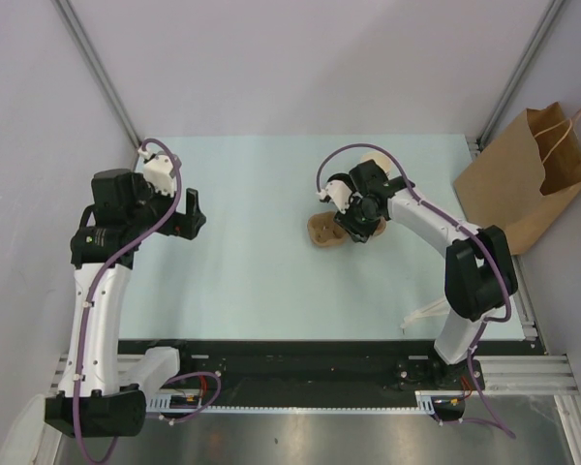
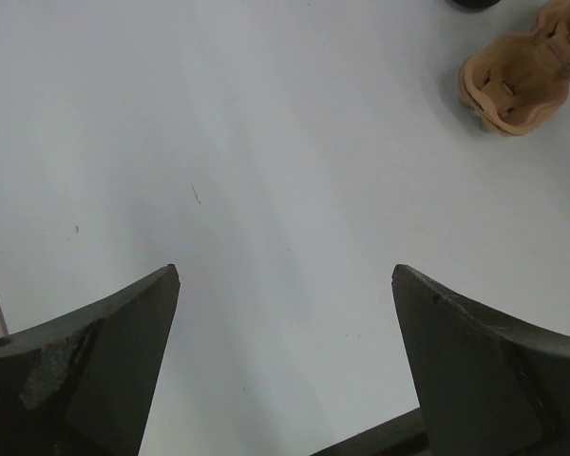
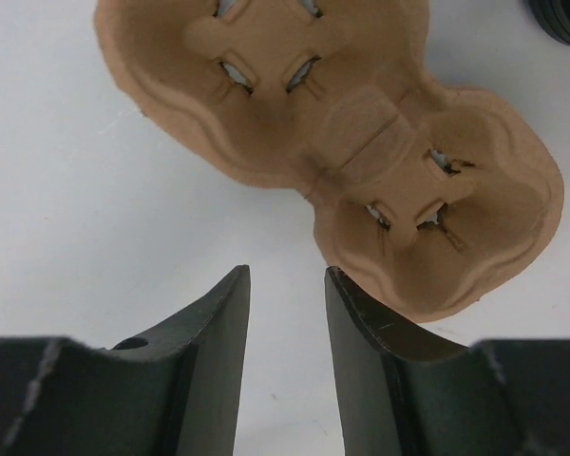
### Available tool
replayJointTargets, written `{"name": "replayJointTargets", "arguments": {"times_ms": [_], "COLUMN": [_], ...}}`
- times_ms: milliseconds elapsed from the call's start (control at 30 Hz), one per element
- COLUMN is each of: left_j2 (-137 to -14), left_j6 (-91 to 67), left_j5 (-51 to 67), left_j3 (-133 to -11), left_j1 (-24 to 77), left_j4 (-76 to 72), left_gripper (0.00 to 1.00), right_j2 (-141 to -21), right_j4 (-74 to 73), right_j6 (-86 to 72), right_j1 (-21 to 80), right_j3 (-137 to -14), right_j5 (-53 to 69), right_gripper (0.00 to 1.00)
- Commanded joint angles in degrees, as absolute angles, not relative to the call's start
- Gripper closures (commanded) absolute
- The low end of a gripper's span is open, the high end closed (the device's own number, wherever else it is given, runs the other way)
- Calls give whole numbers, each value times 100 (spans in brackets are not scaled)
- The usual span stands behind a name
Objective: Pack the takeout coffee
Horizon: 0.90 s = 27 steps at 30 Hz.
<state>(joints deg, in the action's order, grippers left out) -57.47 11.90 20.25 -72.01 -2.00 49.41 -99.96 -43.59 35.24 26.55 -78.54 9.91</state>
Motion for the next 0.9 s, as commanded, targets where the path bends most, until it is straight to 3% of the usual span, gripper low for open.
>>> {"name": "replayJointTargets", "arguments": {"times_ms": [0,400,500,533,633,867], "left_j2": [-5748,-5827,-5818,-5810,-5801,-5801], "left_j6": [1195,1143,1143,1143,1178,1292], "left_j5": [2197,2162,2136,2136,2118,2136], "left_j3": [-7436,-7444,-7436,-7427,-7392,-7304], "left_j1": [-202,-193,-193,-193,-193,-185], "left_j4": [4887,4878,4878,4878,4895,4896], "left_gripper": [0,0,0,0,0,1], "right_j2": [-10186,-10555,-10600,-10591,-10512,-10178], "right_j4": [-3938,-3674,-3726,-3735,-3779,-3806], "right_j6": [3647,3691,3735,3744,3744,3762], "right_j1": [2566,2505,2487,2487,2461,2391], "right_j3": [-7937,-7980,-8007,-8016,-8016,-8016], "right_j5": [1028,1090,1142,1160,1204,1257], "right_gripper": [58,67,78,87,100,100]}}
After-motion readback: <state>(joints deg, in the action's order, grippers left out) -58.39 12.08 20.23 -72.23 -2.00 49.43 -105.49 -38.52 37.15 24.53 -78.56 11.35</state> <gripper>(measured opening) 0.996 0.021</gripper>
